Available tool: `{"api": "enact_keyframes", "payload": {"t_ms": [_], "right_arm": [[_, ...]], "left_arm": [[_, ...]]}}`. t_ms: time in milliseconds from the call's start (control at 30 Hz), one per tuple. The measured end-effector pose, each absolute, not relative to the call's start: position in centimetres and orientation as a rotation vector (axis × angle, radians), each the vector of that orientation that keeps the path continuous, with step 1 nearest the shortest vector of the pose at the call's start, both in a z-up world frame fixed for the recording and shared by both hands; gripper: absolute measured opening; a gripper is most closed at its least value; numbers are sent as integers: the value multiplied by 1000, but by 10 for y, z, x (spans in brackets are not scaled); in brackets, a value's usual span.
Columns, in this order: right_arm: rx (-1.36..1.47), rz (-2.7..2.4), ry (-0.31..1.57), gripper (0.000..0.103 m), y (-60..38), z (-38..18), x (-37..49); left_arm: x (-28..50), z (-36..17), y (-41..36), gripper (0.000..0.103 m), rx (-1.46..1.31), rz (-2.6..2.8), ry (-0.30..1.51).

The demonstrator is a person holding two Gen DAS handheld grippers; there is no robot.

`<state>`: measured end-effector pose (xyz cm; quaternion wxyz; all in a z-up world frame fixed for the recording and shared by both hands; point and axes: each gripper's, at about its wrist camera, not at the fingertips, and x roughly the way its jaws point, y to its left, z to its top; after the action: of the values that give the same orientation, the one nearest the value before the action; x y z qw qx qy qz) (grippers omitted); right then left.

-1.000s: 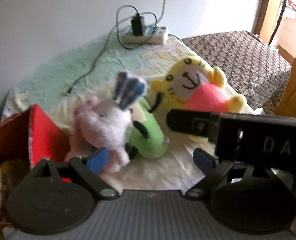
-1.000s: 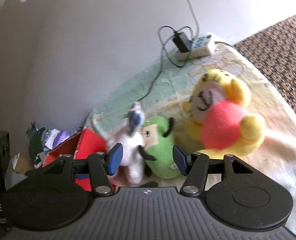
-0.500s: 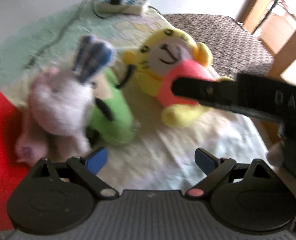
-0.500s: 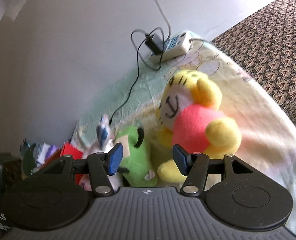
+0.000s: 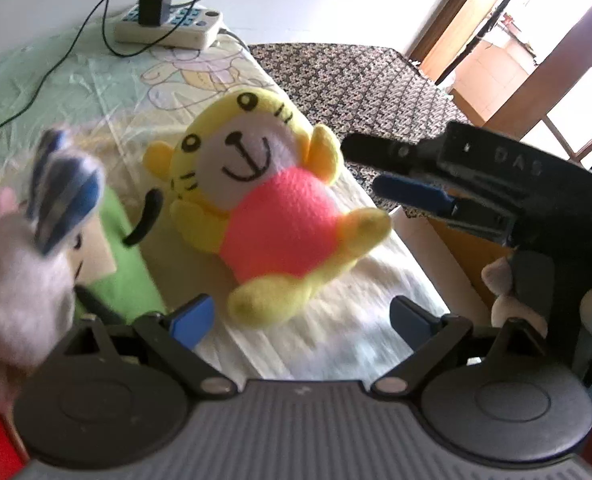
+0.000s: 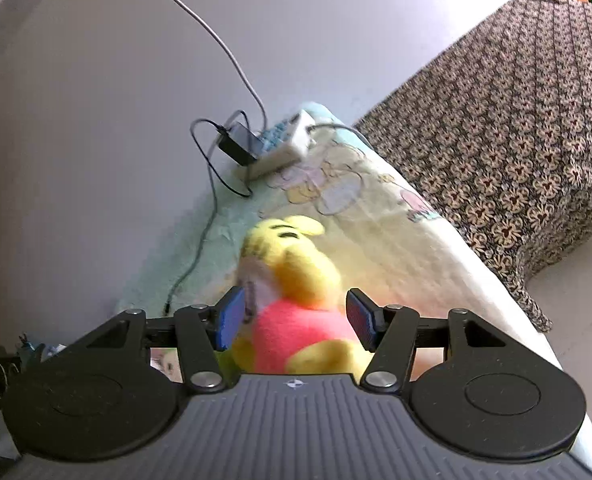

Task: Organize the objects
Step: 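Grasp the yellow tiger in the pink shirt with the right tool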

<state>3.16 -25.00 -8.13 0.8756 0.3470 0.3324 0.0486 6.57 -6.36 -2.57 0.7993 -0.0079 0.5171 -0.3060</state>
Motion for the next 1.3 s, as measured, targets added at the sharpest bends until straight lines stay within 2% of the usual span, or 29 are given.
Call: {"api": "enact_keyframes", "payload": {"t_ms": [200,367,467,767,1300], "right_arm": [[704,109,759,61,-251,-105,49],[759,147,809,74,-250,-123,65],[801,195,826,74,-246,-132,73],[908,297,841,55,-246,-135,76],[877,320,854,52,-229,-107,0]], "left_arm": [[86,-43,-72,95,-70,-655,1171],[97,-60,-71,94,-125,-636,1220],[101,-66,-73,92,-133,-631,1237],[96,-64,-84,90,-58,-639,1208],[46,-49,-71,87,1,-726,1213]]}}
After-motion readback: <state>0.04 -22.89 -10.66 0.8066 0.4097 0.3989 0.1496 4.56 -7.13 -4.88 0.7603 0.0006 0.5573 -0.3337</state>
